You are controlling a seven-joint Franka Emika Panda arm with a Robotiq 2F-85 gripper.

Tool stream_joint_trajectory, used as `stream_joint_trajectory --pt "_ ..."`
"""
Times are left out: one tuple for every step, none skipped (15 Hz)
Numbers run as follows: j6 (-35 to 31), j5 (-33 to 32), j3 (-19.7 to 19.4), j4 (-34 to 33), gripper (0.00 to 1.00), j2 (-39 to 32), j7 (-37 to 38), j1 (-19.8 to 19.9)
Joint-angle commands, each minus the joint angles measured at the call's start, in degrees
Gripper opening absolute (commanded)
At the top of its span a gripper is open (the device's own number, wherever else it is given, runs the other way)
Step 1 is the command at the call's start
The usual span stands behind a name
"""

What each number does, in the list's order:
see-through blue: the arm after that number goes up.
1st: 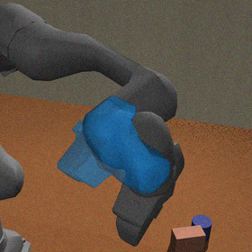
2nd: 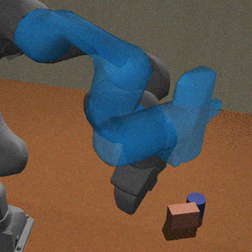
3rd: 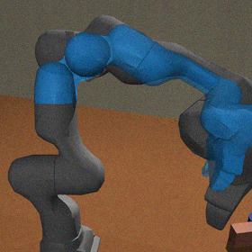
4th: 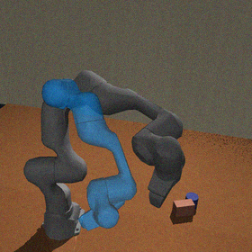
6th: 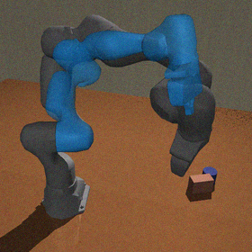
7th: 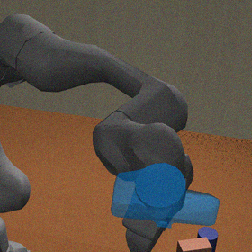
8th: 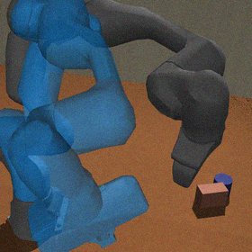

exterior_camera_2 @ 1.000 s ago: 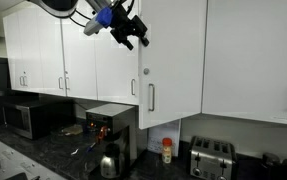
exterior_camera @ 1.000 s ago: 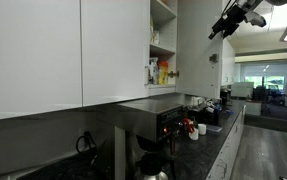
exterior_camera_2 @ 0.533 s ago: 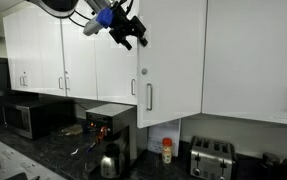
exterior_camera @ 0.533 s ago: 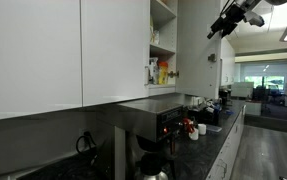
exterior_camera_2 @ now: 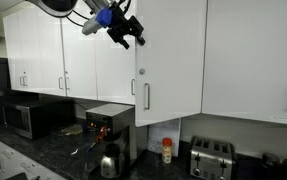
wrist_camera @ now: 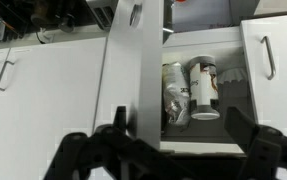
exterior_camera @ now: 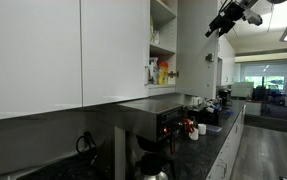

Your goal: Close the cupboard

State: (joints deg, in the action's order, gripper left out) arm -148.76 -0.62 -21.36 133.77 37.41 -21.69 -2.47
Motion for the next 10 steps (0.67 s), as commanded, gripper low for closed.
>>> stream_joint_trajectory --pt "-0.1 2.5 -0.2 0.9 1.00 0.7 -2.5 -1.7" --pt "0.0 2.7 -0.2 1.0 1.00 0.8 -2.6 -2.1" --pt "0.2 2.9 -0.2 1.2 1.00 0.8 -2.8 -2.5" --pt "0.3 3.1 -0.1 1.3 1.00 0.9 -2.9 -2.9" --pt "0.4 3.4 -0.1 1.4 1.00 0.9 -3.1 -3.3" --pt "0.5 3.6 -0.1 1.5 1.00 0.9 -3.2 -3.7" --pt "0.6 3.8 -0.1 1.7 1.00 0.9 -3.5 -4.0" --pt "0.6 4.0 -0.1 1.8 1.00 0.9 -3.6 -4.4" --pt "0.6 4.2 -0.1 2.0 1.00 0.8 -3.8 -4.7" --pt "0.2 3.8 0.3 2.3 1.00 0.6 -3.7 -4.5"
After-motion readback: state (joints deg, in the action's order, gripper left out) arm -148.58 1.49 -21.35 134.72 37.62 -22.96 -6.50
